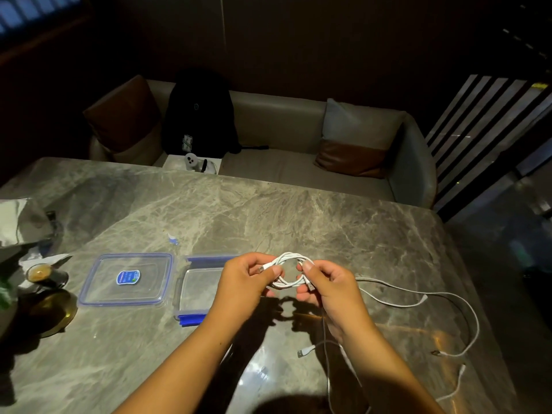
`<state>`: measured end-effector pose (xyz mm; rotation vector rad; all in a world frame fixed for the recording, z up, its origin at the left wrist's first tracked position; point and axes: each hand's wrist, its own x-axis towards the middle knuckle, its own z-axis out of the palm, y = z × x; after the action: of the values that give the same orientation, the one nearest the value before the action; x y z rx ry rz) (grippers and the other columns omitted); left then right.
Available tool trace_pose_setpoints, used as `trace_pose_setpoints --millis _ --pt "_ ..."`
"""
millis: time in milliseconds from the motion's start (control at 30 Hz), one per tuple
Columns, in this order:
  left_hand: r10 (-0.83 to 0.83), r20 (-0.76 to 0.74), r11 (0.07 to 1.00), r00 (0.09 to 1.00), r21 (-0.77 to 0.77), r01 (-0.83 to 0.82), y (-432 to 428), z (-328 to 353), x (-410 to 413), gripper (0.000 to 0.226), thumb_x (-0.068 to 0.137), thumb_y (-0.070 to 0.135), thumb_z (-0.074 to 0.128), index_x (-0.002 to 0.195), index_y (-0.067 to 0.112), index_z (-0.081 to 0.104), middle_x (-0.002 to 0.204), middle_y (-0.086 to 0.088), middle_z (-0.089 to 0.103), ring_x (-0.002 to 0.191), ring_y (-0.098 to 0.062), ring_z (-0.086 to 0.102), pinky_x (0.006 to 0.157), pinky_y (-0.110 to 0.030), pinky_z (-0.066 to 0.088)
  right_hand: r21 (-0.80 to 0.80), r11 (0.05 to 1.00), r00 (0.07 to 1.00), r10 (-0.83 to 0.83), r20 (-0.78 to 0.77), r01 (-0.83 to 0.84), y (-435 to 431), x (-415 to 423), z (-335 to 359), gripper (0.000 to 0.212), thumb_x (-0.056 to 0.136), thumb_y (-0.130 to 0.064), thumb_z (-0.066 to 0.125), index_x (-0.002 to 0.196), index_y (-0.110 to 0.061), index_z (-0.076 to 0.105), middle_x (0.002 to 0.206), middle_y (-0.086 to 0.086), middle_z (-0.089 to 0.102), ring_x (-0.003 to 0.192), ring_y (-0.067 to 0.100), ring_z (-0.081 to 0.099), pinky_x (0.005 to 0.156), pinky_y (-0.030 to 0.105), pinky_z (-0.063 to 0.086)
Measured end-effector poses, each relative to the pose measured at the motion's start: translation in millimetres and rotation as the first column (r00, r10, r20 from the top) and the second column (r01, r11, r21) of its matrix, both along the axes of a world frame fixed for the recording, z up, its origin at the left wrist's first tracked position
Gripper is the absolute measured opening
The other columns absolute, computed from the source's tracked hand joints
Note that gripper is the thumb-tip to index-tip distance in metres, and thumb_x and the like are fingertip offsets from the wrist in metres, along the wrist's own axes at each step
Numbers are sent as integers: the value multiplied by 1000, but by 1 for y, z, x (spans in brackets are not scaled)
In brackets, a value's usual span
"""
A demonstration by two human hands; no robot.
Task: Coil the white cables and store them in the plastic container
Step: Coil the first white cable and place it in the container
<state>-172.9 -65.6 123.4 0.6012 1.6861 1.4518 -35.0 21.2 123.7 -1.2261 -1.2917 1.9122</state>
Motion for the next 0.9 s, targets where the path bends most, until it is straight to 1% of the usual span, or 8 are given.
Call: trace_pose_setpoints --millis 167,333,433,567,667,733,833,900 --pt "91 9 995 996 -50 -91 -17 -20 -29 9 89 7 69 95 11 75 83 -12 76 80 -31 73 67 -42 59 -124 991 999 49 -2 -49 -15 -35 -18 17 96 -15 61 93 -3 72 71 4 71 60 11 67 61 26 57" --pt "297 130 950 946 -141 -279 -30 -42 -53 10 92 12 66 98 9 74 85 -8 77 73 -16 72 60 -25 56 -266 964 1000 15 3 -14 -31 -83 -46 16 95 -15 63 93 0 70 72 9 70 58 13 65 60 26 57" --pt "423 211 901 881 -197 -386 -35 -57 -67 11 94 14 65 99 7 72 85 -7 76 61 -6 70 53 -18 53 -383 923 1000 -26 9 27 -40 -112 -63 14 94 -11 63 99 1 69 83 15 72 65 17 68 59 26 57" --pt "556 404 831 727 -260 -492 -38 -74 -87 12 96 11 61 96 3 70 75 -8 75 57 -13 69 46 -21 52 -497 865 998 -58 30 65 -49 -143 -83 15 95 -7 62 105 2 68 95 18 73 78 24 71 64 27 61" --pt "581 457 812 673 -270 -517 -37 -84 -98 12 96 6 60 89 3 69 73 -10 73 55 -15 70 46 -23 54 -533 842 997 -57 57 78 -53 -160 -99 17 95 -7 62 109 2 66 101 20 73 78 24 72 65 27 62" --pt "603 478 796 639 -306 -522 -35 -92 -105 12 95 0 57 96 -1 69 78 -14 72 57 -19 70 47 -24 55 -549 832 996 -52 78 86 -53 -170 -109 18 96 -5 60 110 3 65 106 22 71 78 24 70 64 26 63" --pt "668 498 743 553 -399 -537 -31 -108 -114 14 95 -3 54 101 -4 66 81 -16 71 60 -22 67 46 -25 54 -553 830 991 2 134 73 -50 -181 -124 14 96 -4 59 107 3 65 96 22 68 68 22 66 57 25 62" --pt "690 488 724 535 -452 -521 -27 -116 -119 13 95 -2 54 100 0 65 79 -12 69 61 -20 64 51 -26 54 -506 862 972 87 218 36 -45 -185 -135 8 95 -8 62 97 -1 65 84 17 66 61 20 62 54 27 60"
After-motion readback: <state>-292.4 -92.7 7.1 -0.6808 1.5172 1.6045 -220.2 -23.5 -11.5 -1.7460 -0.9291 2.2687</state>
